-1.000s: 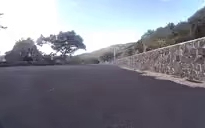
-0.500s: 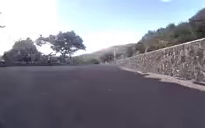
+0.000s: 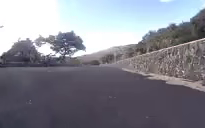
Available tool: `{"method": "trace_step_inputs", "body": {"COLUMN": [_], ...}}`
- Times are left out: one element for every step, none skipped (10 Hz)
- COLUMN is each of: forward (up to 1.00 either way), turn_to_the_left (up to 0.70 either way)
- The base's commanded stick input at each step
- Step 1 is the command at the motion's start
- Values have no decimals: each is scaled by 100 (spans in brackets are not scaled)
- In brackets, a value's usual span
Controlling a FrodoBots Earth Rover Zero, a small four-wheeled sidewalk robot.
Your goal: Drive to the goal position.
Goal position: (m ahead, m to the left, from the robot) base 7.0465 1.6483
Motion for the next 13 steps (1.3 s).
{"method": "trace_step_inputs", "body": {"forward": [70,70,70,70,70,70,70,70,70,70,70,70,70], "turn_to_the_left": [0,0,0,0,0,0,0,0,0,0,0,0,0]}}
